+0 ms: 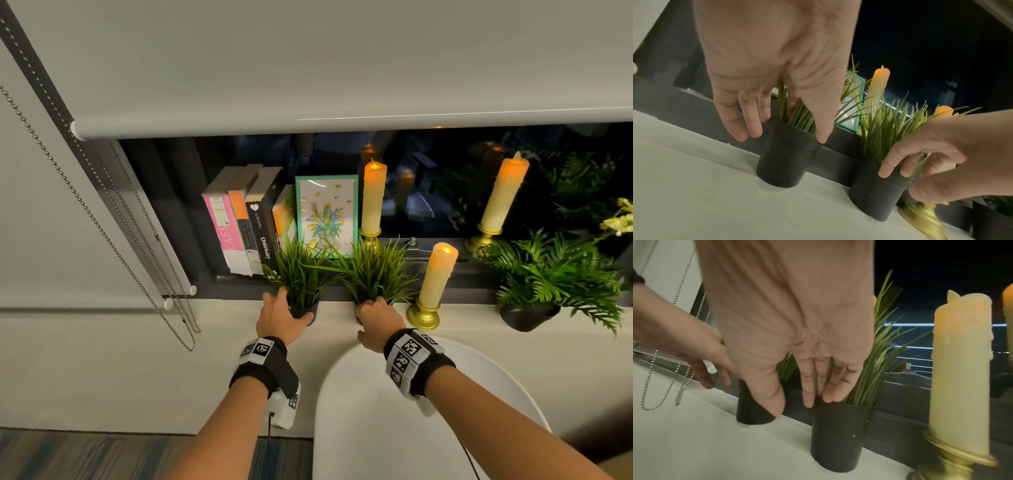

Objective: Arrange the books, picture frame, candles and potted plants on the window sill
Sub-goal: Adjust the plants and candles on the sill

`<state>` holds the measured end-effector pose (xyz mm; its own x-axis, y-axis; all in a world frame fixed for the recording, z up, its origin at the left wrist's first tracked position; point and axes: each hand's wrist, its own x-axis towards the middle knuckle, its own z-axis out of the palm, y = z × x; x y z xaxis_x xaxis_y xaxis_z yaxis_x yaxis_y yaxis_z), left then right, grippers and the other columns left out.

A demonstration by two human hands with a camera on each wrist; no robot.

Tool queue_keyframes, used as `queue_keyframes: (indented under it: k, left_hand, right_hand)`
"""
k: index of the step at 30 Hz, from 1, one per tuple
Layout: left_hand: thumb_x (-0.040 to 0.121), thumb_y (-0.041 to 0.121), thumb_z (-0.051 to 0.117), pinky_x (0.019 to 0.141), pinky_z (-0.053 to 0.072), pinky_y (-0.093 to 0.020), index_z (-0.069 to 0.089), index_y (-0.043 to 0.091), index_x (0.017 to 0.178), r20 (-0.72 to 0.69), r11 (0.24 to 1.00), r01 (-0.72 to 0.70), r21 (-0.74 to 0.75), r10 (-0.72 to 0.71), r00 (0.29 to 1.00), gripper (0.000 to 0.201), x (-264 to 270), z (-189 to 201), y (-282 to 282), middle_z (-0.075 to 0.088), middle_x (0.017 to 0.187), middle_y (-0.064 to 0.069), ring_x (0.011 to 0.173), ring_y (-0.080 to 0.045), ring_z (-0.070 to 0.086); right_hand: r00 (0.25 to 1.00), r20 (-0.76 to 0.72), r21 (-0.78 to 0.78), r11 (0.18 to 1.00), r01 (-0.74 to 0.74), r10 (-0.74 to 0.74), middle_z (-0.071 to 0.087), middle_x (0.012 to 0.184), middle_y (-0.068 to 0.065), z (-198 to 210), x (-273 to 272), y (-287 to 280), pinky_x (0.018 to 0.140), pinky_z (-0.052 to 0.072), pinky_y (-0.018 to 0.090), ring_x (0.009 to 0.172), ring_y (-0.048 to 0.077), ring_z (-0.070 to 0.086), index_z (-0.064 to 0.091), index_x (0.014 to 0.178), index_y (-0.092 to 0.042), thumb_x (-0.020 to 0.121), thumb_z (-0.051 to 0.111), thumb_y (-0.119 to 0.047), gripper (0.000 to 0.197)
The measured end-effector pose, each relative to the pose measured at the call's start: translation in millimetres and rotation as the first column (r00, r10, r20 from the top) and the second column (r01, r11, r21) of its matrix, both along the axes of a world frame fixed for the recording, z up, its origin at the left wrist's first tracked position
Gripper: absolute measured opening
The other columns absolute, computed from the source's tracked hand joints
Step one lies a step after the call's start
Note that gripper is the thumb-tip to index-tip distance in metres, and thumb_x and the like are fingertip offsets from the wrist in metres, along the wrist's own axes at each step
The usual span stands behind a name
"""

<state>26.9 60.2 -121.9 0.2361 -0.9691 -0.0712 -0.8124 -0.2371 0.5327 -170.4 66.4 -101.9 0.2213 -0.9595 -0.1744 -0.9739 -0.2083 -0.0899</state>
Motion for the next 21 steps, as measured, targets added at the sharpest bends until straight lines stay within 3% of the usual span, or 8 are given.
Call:
queue_keyframes:
  k: [5,7,10,15,21]
  left_hand:
    - [0.079,0.047,0.071,0.087,0.046,-0.04,0.055,0.014,0.117,-0.009,0.999,-0.011,0.034,0.012,1.0,0.052,1,-1,-7,0.049,0.12,-0.01,0.111,-0.033,0.056]
    - [0.076,0.045,0.074,0.085,0.047,-0.038,0.06,0.013,0.104,-0.032,0.999,-0.021,0.03,0.022,0.999,0.045,4,-2,-8,0.057,0.114,-0.01,0.109,-0.032,0.057]
    - [0.071,0.042,0.08,0.077,0.05,-0.034,0.062,0.012,0.083,-0.074,0.998,-0.055,0.017,0.056,0.996,0.037,6,-3,-9,0.067,0.094,-0.009,0.095,-0.031,0.064]
    - [0.069,0.042,0.081,0.075,0.054,-0.036,0.07,0.005,0.086,-0.061,0.994,-0.107,-0.004,0.107,0.992,0.042,4,0,-10,0.07,0.091,-0.013,0.09,-0.033,0.067]
    - [0.073,0.042,0.08,0.071,0.052,-0.035,0.066,0.006,0.088,-0.042,0.993,-0.119,0.01,0.119,0.992,0.041,3,4,-5,0.069,0.091,-0.01,0.089,-0.03,0.066]
  right_hand:
    - [1.0,-0.012,0.022,1.0,0.015,-0.015,0.056,0.123,0.012,-6,-3,-3,0.094,0.043,0.037,0.117,0.031,0.049,0.057,0.116,-0.006,0.088,0.057,-0.02,0.031]
    - [0.999,0.012,0.036,0.999,0.04,-0.04,0.057,0.124,0.012,-5,-5,-4,0.093,0.044,0.037,0.116,0.031,0.052,0.057,0.118,-0.009,0.088,0.057,-0.022,0.033]
    - [0.999,0.018,0.036,0.998,0.046,-0.047,0.058,0.125,0.01,-3,-6,-5,0.095,0.044,0.035,0.115,0.031,0.055,0.057,0.122,-0.01,0.089,0.054,-0.018,0.033]
    - [0.998,0.034,0.034,0.999,0.043,-0.044,0.058,0.126,0.009,-2,-7,-3,0.096,0.045,0.035,0.116,0.031,0.055,0.058,0.122,-0.01,0.089,0.054,-0.015,0.033]
    - [0.999,0.046,0.015,1.0,0.025,-0.025,0.057,0.128,0.009,-4,-12,-2,0.1,0.043,0.037,0.118,0.03,0.053,0.058,0.122,-0.01,0.089,0.053,-0.013,0.034]
